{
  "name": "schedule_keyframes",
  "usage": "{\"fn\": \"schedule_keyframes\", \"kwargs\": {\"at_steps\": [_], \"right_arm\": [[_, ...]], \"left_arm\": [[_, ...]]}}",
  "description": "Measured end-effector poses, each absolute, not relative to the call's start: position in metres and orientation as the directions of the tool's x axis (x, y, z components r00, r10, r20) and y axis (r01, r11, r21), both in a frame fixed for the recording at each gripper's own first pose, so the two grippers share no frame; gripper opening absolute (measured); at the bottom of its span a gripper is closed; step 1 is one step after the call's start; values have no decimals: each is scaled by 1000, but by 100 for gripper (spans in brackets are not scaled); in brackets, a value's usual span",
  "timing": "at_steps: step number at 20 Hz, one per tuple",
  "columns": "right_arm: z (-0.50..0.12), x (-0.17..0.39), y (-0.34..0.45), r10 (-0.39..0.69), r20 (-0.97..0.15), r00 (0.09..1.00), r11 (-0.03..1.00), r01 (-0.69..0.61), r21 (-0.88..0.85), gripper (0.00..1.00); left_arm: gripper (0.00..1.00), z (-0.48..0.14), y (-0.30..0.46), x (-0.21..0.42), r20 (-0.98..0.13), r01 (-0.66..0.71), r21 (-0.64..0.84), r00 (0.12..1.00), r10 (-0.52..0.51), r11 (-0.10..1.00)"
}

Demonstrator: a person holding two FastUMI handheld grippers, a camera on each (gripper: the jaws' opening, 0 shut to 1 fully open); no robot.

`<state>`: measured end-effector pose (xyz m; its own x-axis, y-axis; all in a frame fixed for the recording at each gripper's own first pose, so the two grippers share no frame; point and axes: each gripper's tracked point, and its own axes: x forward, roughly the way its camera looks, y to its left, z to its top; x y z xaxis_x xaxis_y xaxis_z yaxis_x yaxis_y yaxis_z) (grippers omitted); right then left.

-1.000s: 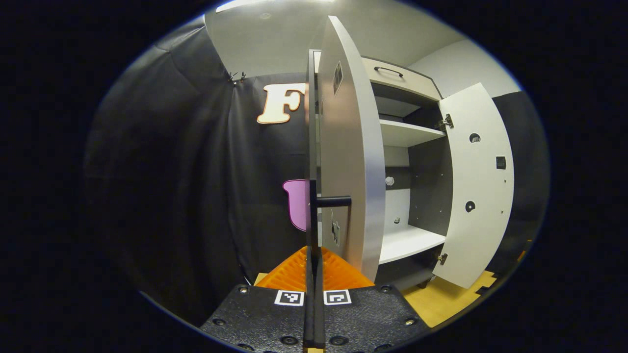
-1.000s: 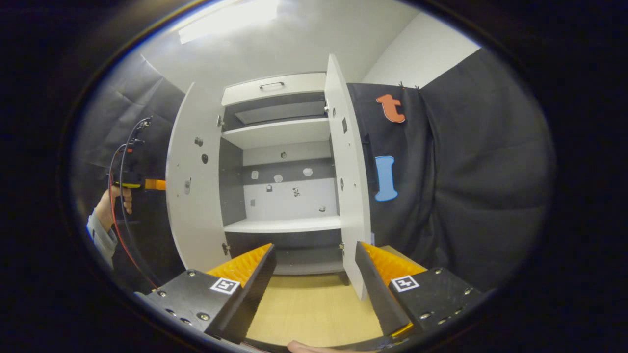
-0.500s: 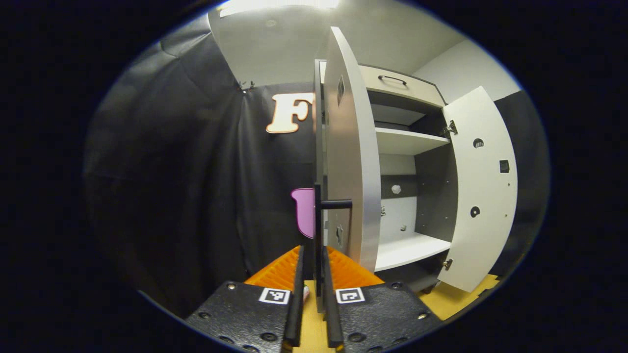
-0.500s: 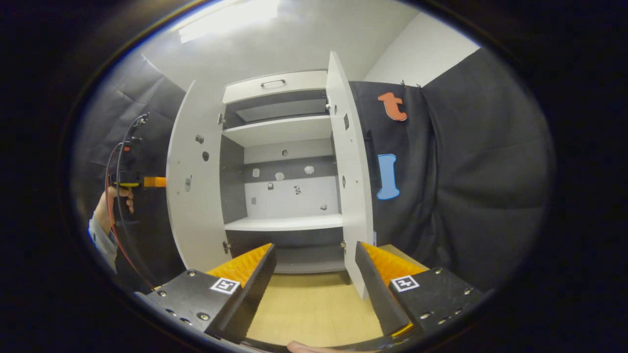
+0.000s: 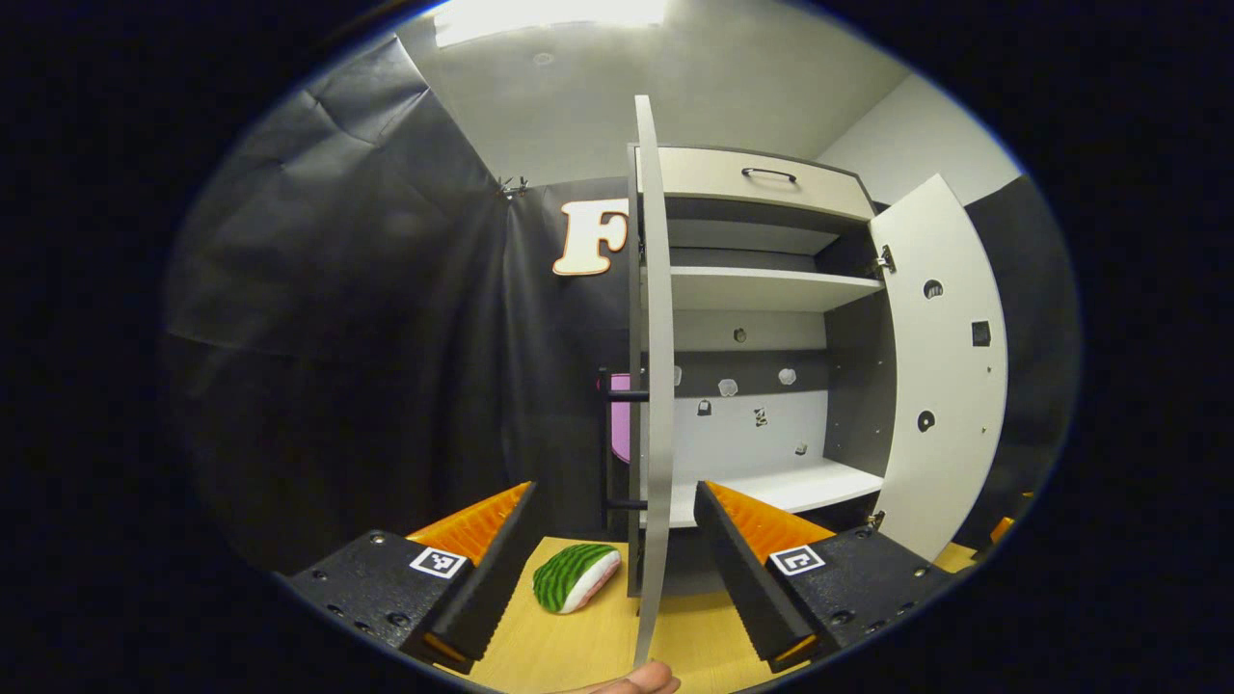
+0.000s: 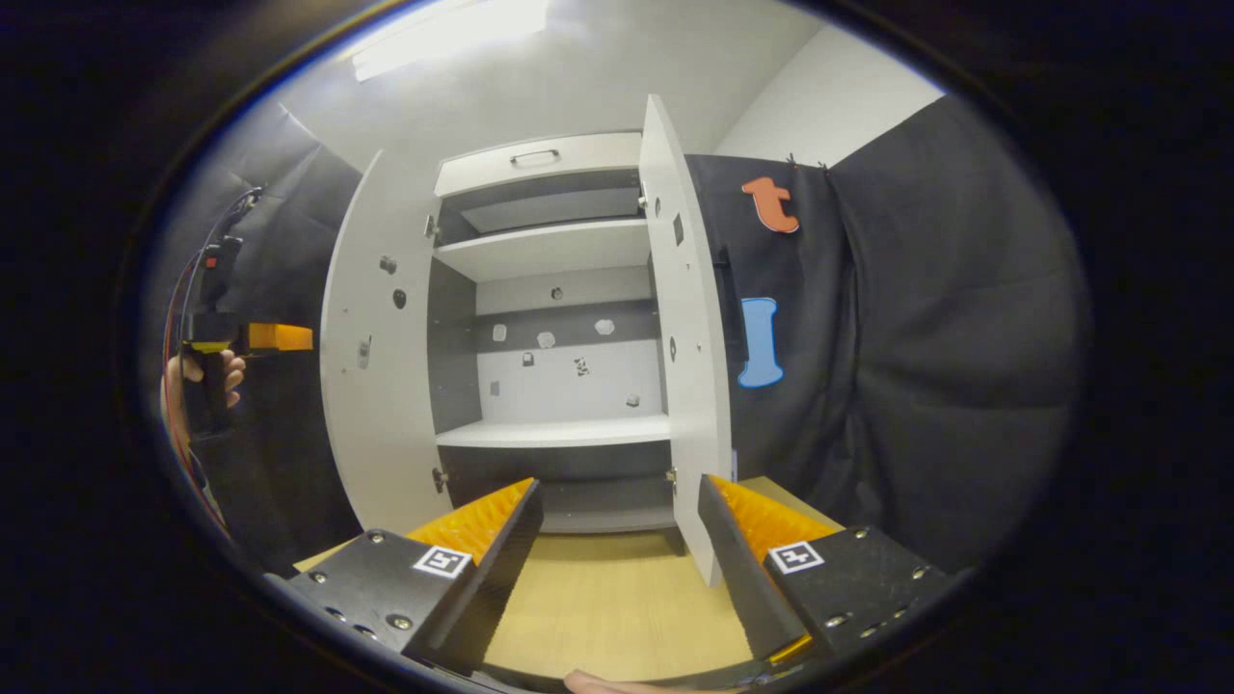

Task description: Open the right door of the double-door shoe cabinet with the right hand, and open the left door with the left hand.

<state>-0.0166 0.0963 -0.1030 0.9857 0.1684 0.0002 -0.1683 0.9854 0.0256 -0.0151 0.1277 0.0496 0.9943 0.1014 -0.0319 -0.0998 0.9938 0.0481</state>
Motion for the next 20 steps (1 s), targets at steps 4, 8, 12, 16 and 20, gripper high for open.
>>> {"fn": "schedule_keyframes", "kwargs": {"at_steps": [4, 8, 12, 16, 20], "right_arm": [[-97, -19, 99, 175, 14, 985, 984, -175, 26, 96], [-83, -20, 105, 178, 34, 983, 983, -180, 39, 95], [-58, -20, 120, 183, 89, 979, 983, -183, -3, 96], [-45, -18, 144, 220, 113, 969, 975, -221, 0, 96], [-48, -20, 154, 237, 117, 964, 971, -240, 12, 96]], "left_arm": [[95, 43, 105, -35, -32, -87, 14, 996, 88, 996], [96, 24, 70, -38, -58, -21, -30, 998, 20, 999], [97, 7, 41, -37, -58, 28, -48, 998, -31, 998], [97, -10, 20, -40, -42, 34, -2, 999, -34, 999], [97, -29, 4, -51, -69, 48, 34, 997, -45, 998]]}}
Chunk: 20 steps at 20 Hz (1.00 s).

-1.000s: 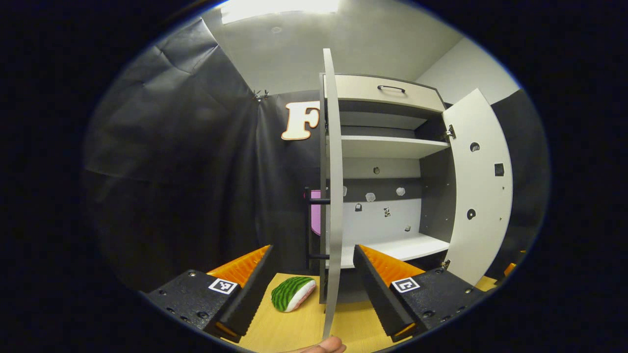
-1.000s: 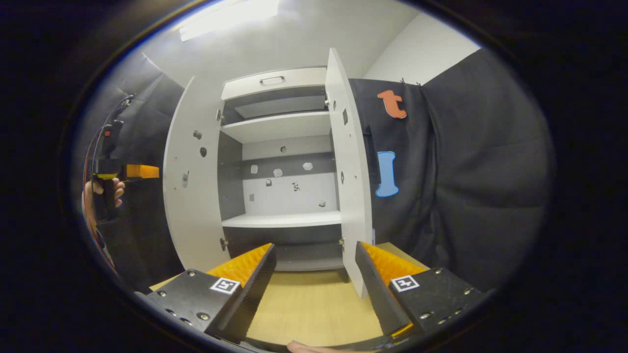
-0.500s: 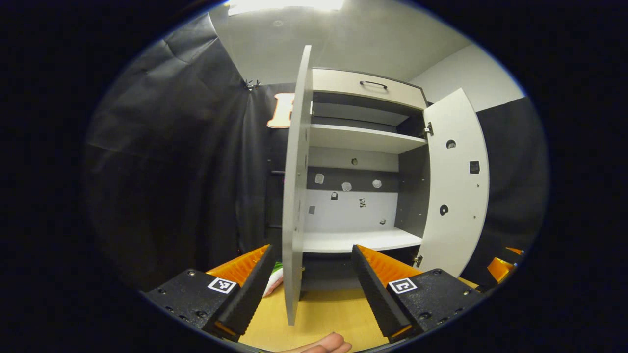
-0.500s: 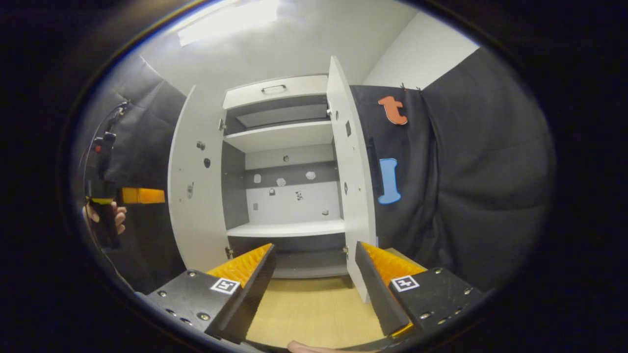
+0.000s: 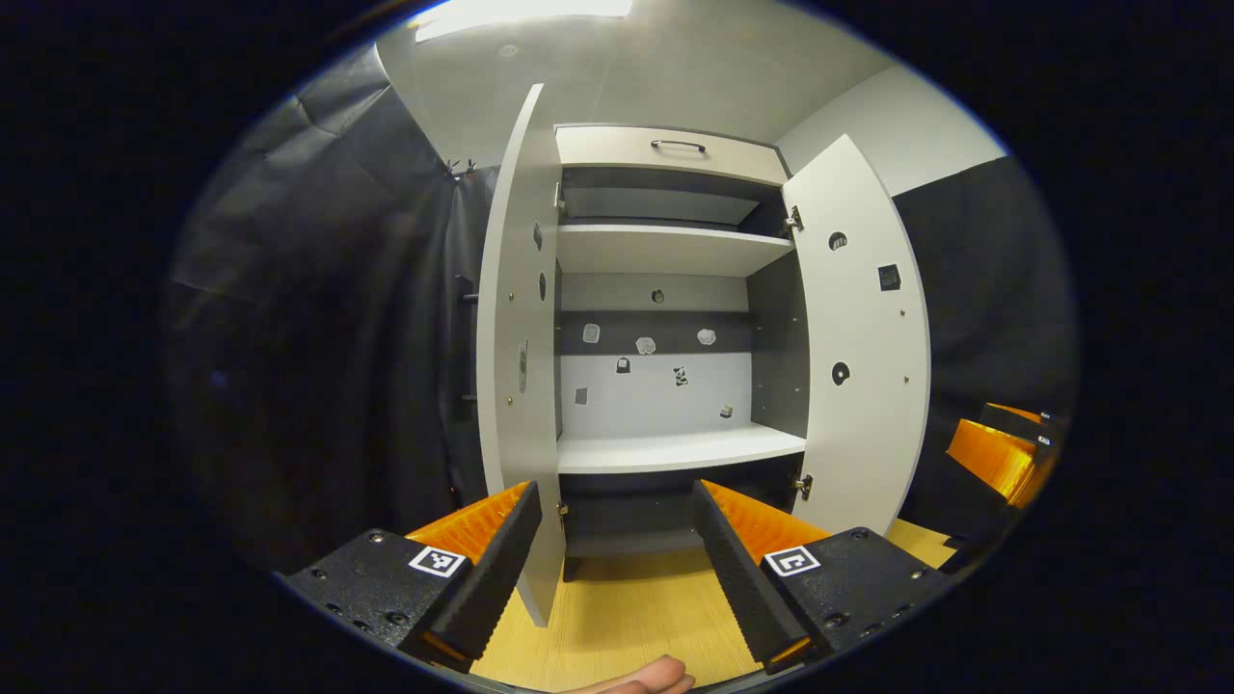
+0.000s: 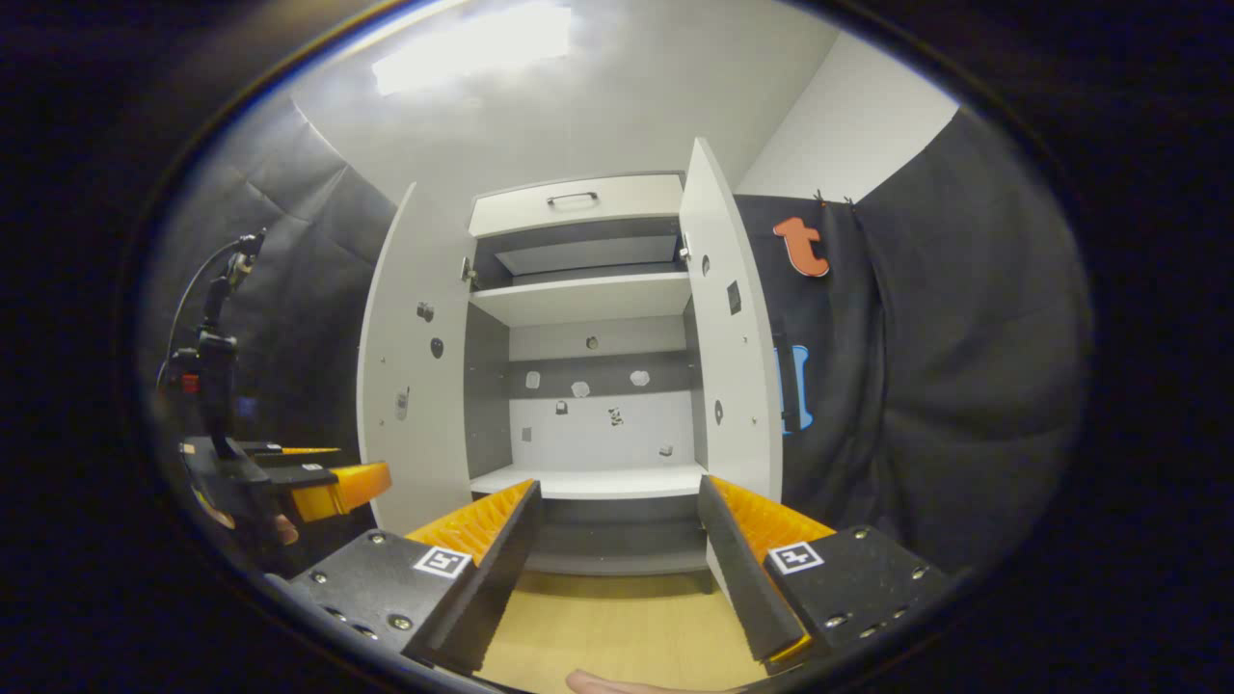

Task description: Open the right door of the double-door shoe cabinet with the right hand, and open the left door with the left hand.

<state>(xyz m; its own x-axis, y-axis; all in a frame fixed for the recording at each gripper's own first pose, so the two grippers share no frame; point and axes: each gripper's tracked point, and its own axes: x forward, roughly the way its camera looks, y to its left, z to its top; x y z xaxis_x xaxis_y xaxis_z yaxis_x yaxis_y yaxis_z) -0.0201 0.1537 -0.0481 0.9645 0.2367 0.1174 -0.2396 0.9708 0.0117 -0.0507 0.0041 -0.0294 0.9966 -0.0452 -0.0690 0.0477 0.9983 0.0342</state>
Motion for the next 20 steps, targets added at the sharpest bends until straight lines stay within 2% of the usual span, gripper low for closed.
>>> {"fn": "schedule_keyframes", "kwargs": {"at_steps": [4, 10, 20], "right_arm": [[-63, -19, 160, 239, 83, 967, 970, -241, 13, 94], [-59, -26, 170, 251, 94, 964, 968, -249, -27, 96], [-59, -32, 163, 251, 111, 962, 968, -252, -5, 96]], "left_arm": [[97, -44, -6, -62, -92, 74, -23, 993, -76, 997], [96, -44, 2, -65, -79, 30, -28, 996, -32, 999], [96, -45, -6, -62, -88, 24, -44, 996, -28, 999]]}}
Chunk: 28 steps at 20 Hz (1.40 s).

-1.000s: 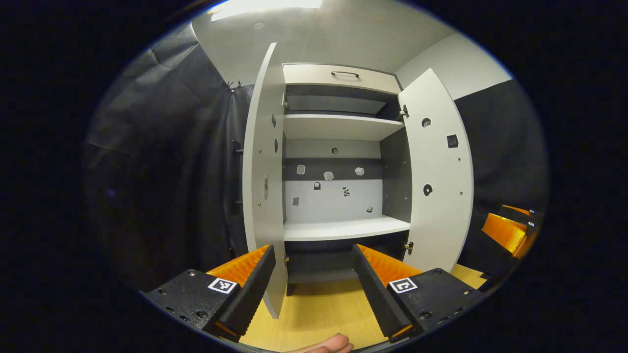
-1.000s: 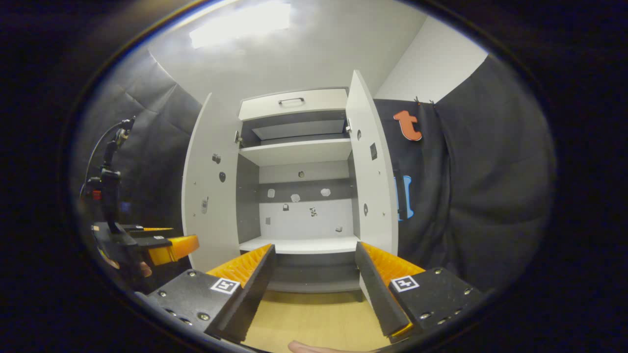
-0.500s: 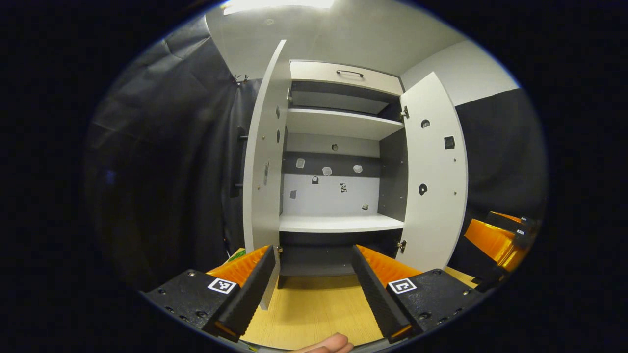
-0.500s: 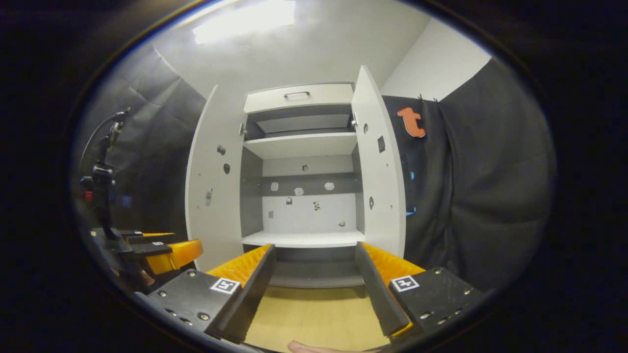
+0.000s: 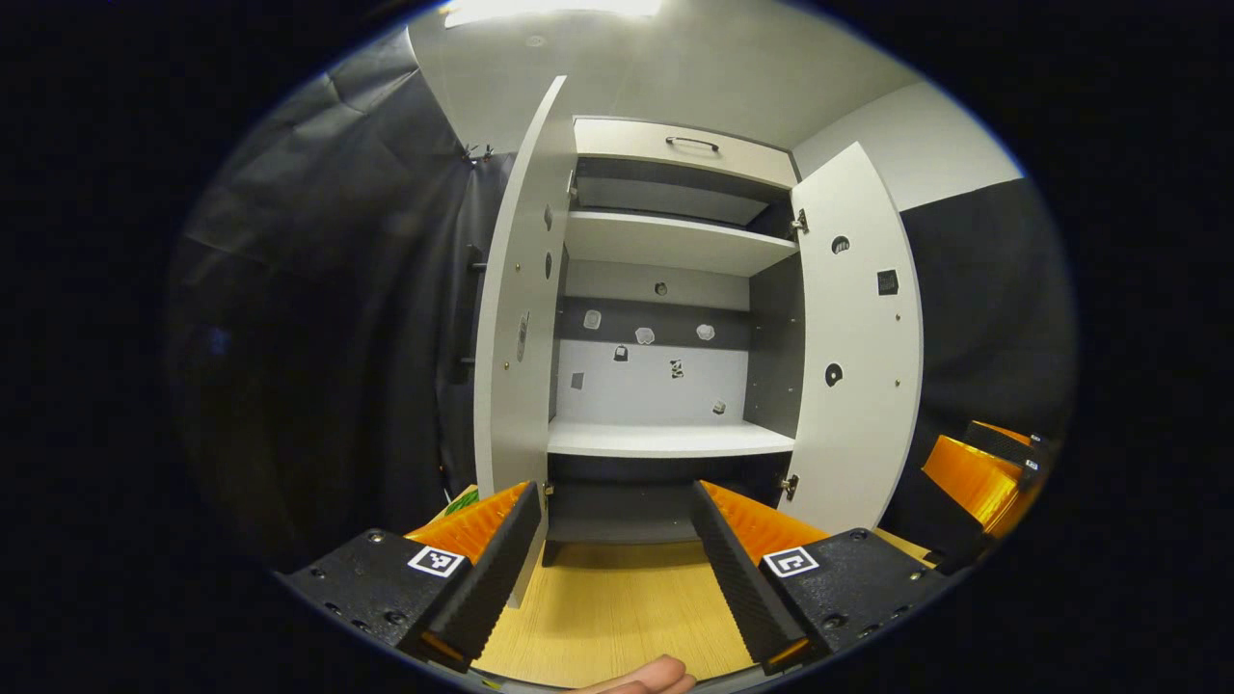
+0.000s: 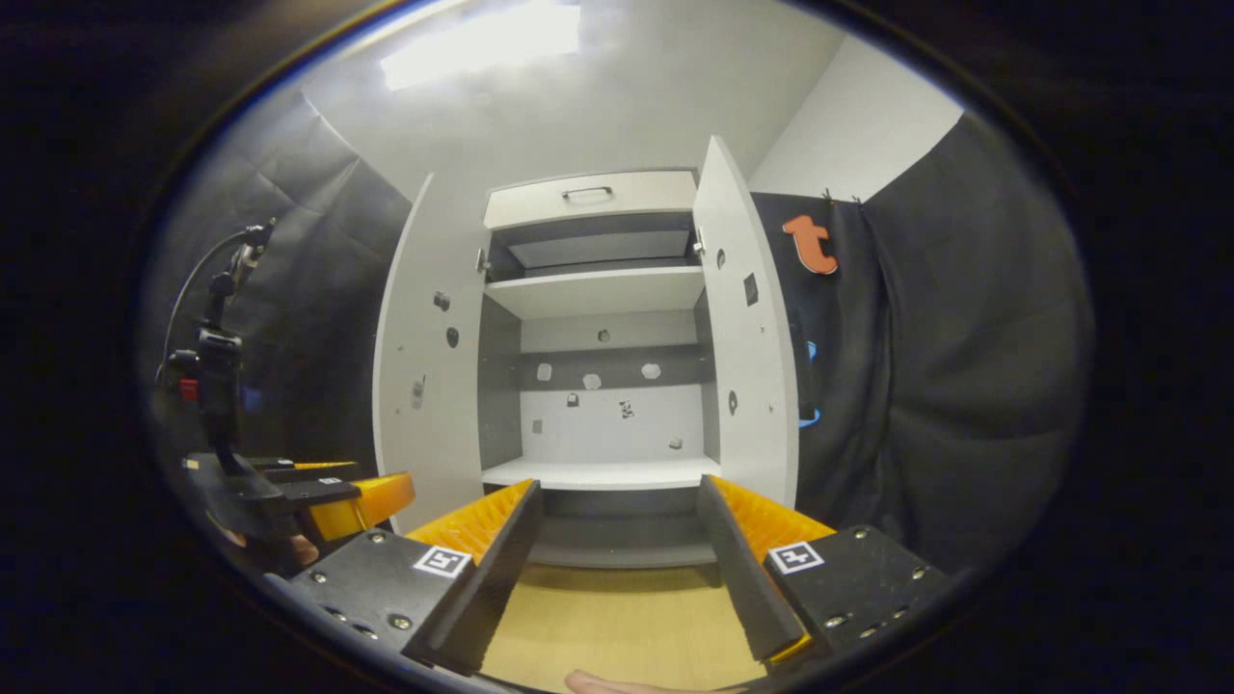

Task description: Open the right door of the double-door shoe cabinet with the right hand, and open the left door with the left hand.

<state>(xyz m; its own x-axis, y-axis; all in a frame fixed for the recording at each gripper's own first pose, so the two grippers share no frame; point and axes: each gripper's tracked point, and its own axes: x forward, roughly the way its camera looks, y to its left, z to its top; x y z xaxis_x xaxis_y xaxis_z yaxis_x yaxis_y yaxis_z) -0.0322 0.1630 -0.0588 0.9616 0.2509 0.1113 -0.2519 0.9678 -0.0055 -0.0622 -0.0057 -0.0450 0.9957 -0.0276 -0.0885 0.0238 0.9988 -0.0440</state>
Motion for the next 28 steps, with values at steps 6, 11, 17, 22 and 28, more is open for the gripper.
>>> {"fn": "schedule_keyframes", "kwargs": {"at_steps": [6, 11, 17, 22, 28], "right_arm": [[-70, -37, 171, 319, 87, 944, 947, -321, 18, 96], [-73, -40, 161, 316, 85, 945, 947, -319, 23, 96], [-67, -50, 164, 360, 97, 928, 928, -367, 69, 96], [-70, -49, 168, 343, 100, 934, 935, -350, 60, 96], [-77, -47, 170, 353, 91, 931, 931, -359, 61, 96]], "left_arm": [[97, -41, -17, -66, -66, 32, -28, 997, -34, 999], [97, -43, -22, -67, -75, 27, -29, 997, -29, 999], [96, -44, -25, -68, -66, 48, -46, 996, -51, 998], [97, -48, -23, -68, -72, 65, -43, 995, -68, 997], [95, -40, -23, -71, -31, 73, -57, 997, -75, 996]]}}
